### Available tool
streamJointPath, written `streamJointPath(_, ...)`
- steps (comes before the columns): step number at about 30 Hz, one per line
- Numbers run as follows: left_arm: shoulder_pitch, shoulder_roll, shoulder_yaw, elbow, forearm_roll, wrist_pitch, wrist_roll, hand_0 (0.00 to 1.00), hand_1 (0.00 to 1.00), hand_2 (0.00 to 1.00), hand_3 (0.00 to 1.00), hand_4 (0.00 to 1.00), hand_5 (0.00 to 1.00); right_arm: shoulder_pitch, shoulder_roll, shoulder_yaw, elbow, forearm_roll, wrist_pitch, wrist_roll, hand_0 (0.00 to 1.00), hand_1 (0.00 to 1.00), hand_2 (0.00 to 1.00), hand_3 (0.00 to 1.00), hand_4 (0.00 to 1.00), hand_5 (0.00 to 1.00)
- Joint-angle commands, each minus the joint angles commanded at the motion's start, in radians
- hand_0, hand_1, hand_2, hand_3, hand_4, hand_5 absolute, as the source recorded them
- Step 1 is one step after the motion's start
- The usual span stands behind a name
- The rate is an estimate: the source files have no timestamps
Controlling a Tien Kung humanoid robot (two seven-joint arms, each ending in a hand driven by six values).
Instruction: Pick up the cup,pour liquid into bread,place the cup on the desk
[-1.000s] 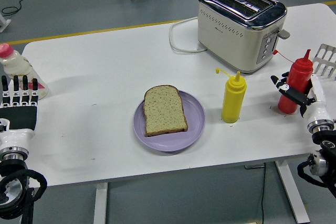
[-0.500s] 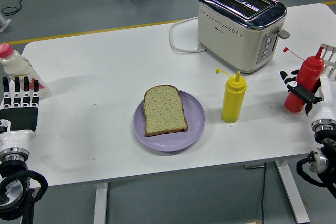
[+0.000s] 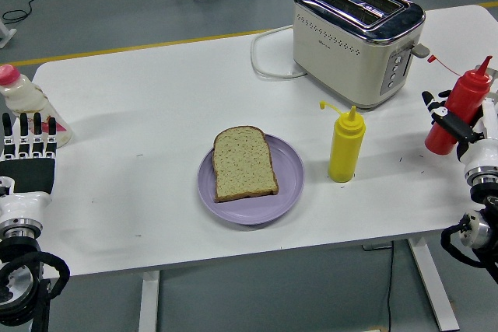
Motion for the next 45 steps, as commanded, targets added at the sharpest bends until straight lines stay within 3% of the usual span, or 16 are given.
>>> streamJointPath(8, 0.000, 0.000, -0.003, -0.001, 0.000, 0.000, 0.000, 0.856, 0.867, 0.929, 0.835, 0.670, 0.998, 0.010, -0.028, 0.023, 0.080, -0.086, -0.007, -0.047, 0.078, 0.005, 0.199, 0.307, 0.782, 0.146)
streamJointPath(9, -0.001, 0.000, -0.003, -0.001, 0.000, 0.000, 0.000, 0.856, 0.866, 0.929, 0.835, 0.671, 0.998, 0.011, -0.033, 0.025, 0.090, -0.102, -0.008, -0.055, 0.080, 0.010, 0.207, 0.317, 0.693, 0.094)
streamJointPath(14, -0.002, 0.000, -0.004, -0.002, 0.000, 0.001, 0.000, 0.856, 0.866, 0.929, 0.835, 0.671, 0.998, 0.031, -0.069, 0.044, 0.146, -0.187, -0.013, -0.095, 0.080, 0.010, 0.207, 0.317, 0.693, 0.094)
streamJointPath(15, -0.002, 0.000, -0.004, -0.003, 0.000, 0.001, 0.000, 0.856, 0.866, 0.929, 0.835, 0.671, 0.998, 0.037, -0.078, 0.048, 0.159, -0.206, -0.016, -0.103, 0.080, 0.016, 0.210, 0.316, 0.603, 0.080)
streamJointPath(21, -0.003, 0.000, -0.007, -0.003, 0.001, 0.001, 0.000, 0.856, 0.866, 0.929, 0.835, 0.671, 0.998, 0.075, -0.121, 0.061, 0.218, -0.314, -0.032, -0.148, 0.080, 0.016, 0.210, 0.316, 0.603, 0.080)
streamJointPath(22, -0.004, 0.000, -0.008, -0.003, 0.000, 0.001, 0.000, 0.856, 0.866, 0.929, 0.835, 0.670, 0.998, 0.084, -0.128, 0.062, 0.227, -0.335, -0.034, -0.158, 0.086, 0.019, 0.212, 0.316, 0.542, 0.087)
streamJointPath(30, -0.004, 0.000, -0.010, -0.003, 0.001, 0.001, 0.000, 0.856, 0.866, 0.929, 0.834, 0.671, 0.998, 0.154, -0.172, 0.049, 0.273, -0.503, -0.027, -0.218, 0.096, 0.023, 0.215, 0.315, 0.520, 0.090)
streamJointPath(45, -0.005, 0.000, -0.011, -0.003, 0.001, 0.001, 0.000, 0.857, 0.865, 0.929, 0.834, 0.671, 0.998, 0.240, -0.218, -0.043, 0.311, -0.806, -0.011, -0.281, 0.099, 0.022, 0.213, 0.319, 0.516, 0.090)
